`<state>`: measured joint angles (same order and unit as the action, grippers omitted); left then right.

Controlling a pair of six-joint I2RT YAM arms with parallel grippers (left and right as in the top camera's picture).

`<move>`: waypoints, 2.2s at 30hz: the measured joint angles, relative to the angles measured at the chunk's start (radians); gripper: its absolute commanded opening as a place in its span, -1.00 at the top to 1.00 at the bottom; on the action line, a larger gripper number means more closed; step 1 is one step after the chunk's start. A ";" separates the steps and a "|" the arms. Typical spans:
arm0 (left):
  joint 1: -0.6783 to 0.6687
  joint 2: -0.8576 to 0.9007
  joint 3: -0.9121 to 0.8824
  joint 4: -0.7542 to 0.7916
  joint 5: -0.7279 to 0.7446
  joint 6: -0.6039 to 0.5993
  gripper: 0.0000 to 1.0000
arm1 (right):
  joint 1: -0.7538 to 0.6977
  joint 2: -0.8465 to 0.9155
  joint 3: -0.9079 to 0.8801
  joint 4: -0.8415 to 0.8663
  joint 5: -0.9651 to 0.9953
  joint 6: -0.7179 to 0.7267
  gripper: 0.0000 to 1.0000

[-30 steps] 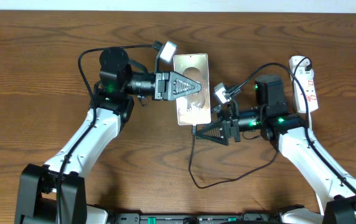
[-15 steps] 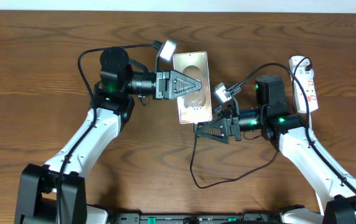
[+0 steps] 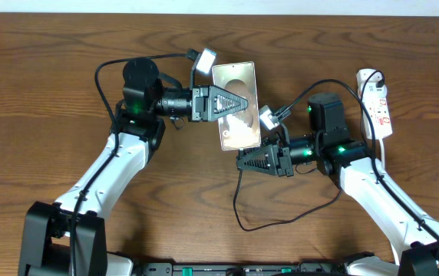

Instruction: Plug charger to phone and switch on socket

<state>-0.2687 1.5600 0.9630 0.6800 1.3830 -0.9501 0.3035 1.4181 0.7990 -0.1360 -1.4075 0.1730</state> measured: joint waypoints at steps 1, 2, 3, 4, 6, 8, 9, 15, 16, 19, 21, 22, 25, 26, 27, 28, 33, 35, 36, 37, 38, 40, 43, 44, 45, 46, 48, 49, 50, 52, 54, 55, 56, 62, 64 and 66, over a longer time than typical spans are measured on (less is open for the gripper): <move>0.001 0.000 0.000 0.000 -0.004 0.005 0.85 | 0.000 0.000 0.000 0.019 -0.006 0.013 0.98; 0.003 0.000 0.000 0.002 -0.008 0.005 0.86 | 0.000 0.000 -0.002 0.046 -0.008 0.030 0.98; 0.006 0.000 0.000 0.004 -0.012 0.005 0.85 | 0.000 0.000 -0.003 0.076 -0.007 0.051 0.98; 0.007 0.000 0.000 0.006 -0.018 0.005 0.86 | 0.001 0.000 -0.005 0.103 -0.007 0.072 0.98; 0.012 0.000 0.000 0.010 -0.029 0.005 0.85 | 0.002 0.000 -0.012 0.170 -0.007 0.132 0.98; 0.015 0.000 0.000 0.013 -0.033 0.005 0.85 | 0.005 0.000 -0.021 0.227 -0.007 0.196 0.98; 0.016 0.000 0.000 0.014 -0.033 0.005 0.86 | 0.006 0.000 -0.023 0.246 -0.007 0.226 0.98; 0.018 0.000 0.000 0.016 -0.026 0.009 0.85 | 0.006 0.000 -0.025 0.265 -0.016 0.326 0.98; 0.019 0.000 0.000 0.016 -0.024 0.012 0.85 | 0.006 0.000 -0.025 0.265 -0.018 0.333 0.98; 0.019 0.000 0.000 0.016 -0.017 0.016 0.85 | 0.005 0.000 -0.026 0.266 -0.032 0.351 0.98; 0.019 0.000 0.000 0.016 -0.013 0.016 0.85 | 0.001 0.000 -0.026 0.268 -0.040 0.357 0.98; 0.019 0.000 0.000 0.016 -0.010 0.017 0.85 | -0.002 0.000 -0.026 0.270 -0.043 0.360 0.98; 0.019 0.000 0.001 0.014 -0.001 0.017 0.85 | -0.004 0.000 -0.028 0.275 -0.055 0.364 0.98; 0.019 0.000 0.002 0.011 0.001 0.017 0.86 | -0.004 0.000 -0.029 0.275 -0.057 0.365 0.98; 0.019 0.000 0.002 0.009 0.003 0.016 0.85 | -0.004 0.000 -0.030 0.275 -0.059 0.365 0.98; 0.019 0.000 0.002 0.008 0.005 0.016 0.86 | -0.004 0.000 -0.030 0.276 -0.060 0.365 0.98; 0.020 0.000 0.002 0.008 0.008 0.006 0.86 | -0.007 0.000 -0.030 0.283 -0.074 0.368 0.98; 0.020 0.000 0.002 0.008 0.010 0.002 0.85 | -0.014 0.000 -0.030 0.284 -0.084 0.369 0.98; 0.020 0.000 0.002 0.007 0.010 0.000 0.86 | -0.018 0.000 -0.030 0.284 -0.087 0.369 0.98; 0.020 0.000 0.002 0.005 0.010 -0.004 0.86 | -0.021 0.000 -0.030 0.285 -0.089 0.369 0.98; 0.020 0.000 0.002 0.003 0.010 -0.008 0.85 | -0.025 0.000 -0.030 0.287 -0.090 0.369 0.98; 0.020 0.000 0.002 -0.003 0.010 -0.014 0.86 | -0.031 0.000 -0.030 0.296 -0.094 0.369 0.98; 0.020 0.000 0.005 -0.019 0.006 -0.020 0.86 | -0.036 0.000 -0.031 0.315 -0.097 0.370 0.98; 0.020 0.000 0.005 -0.021 0.006 -0.022 0.86 | -0.037 0.000 -0.031 0.322 -0.098 0.372 0.98; 0.020 0.000 0.006 -0.023 0.006 -0.022 0.85 | -0.037 0.000 -0.032 0.327 -0.098 0.373 0.98; 0.020 0.000 0.008 -0.024 0.006 -0.022 0.86 | -0.038 0.000 -0.032 0.333 -0.098 0.376 0.98; 0.020 0.000 0.010 -0.025 0.006 -0.022 0.86 | -0.038 0.000 -0.033 0.343 -0.097 0.381 0.98; 0.020 0.000 0.011 -0.026 0.006 -0.022 0.85 | -0.038 0.000 -0.034 0.348 -0.097 0.384 0.98; 0.020 0.000 0.011 -0.026 0.006 -0.022 0.86 | -0.038 0.000 -0.034 0.355 -0.097 0.387 0.98; 0.019 0.000 0.012 -0.026 0.005 -0.022 0.85 | -0.040 0.000 -0.035 0.360 -0.097 0.390 0.98; 0.019 0.000 0.012 -0.026 0.005 -0.022 0.85 | -0.040 0.000 -0.035 0.360 -0.098 0.398 0.50; 0.017 0.000 0.012 -0.029 0.019 -0.021 0.85 | -0.041 0.000 -0.035 0.368 -0.084 0.402 0.10; 0.007 0.000 0.010 -0.039 0.049 -0.020 0.86 | -0.044 0.000 -0.029 0.378 -0.069 0.401 -0.21; -0.041 0.000 0.007 -0.046 0.142 -0.019 0.86 | -0.057 0.000 -0.016 0.388 -0.027 0.401 -0.68; -0.039 0.000 0.007 -0.046 0.143 -0.018 0.86 | -0.057 0.000 -0.016 0.388 -0.024 0.400 -0.57; -0.037 0.000 0.007 -0.046 0.146 -0.018 0.86 | -0.057 0.000 -0.016 0.389 -0.020 0.396 -0.28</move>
<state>-0.3061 1.5600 0.9703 0.6342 1.5288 -0.9684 0.2462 1.4185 0.7826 0.2535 -1.4277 0.5690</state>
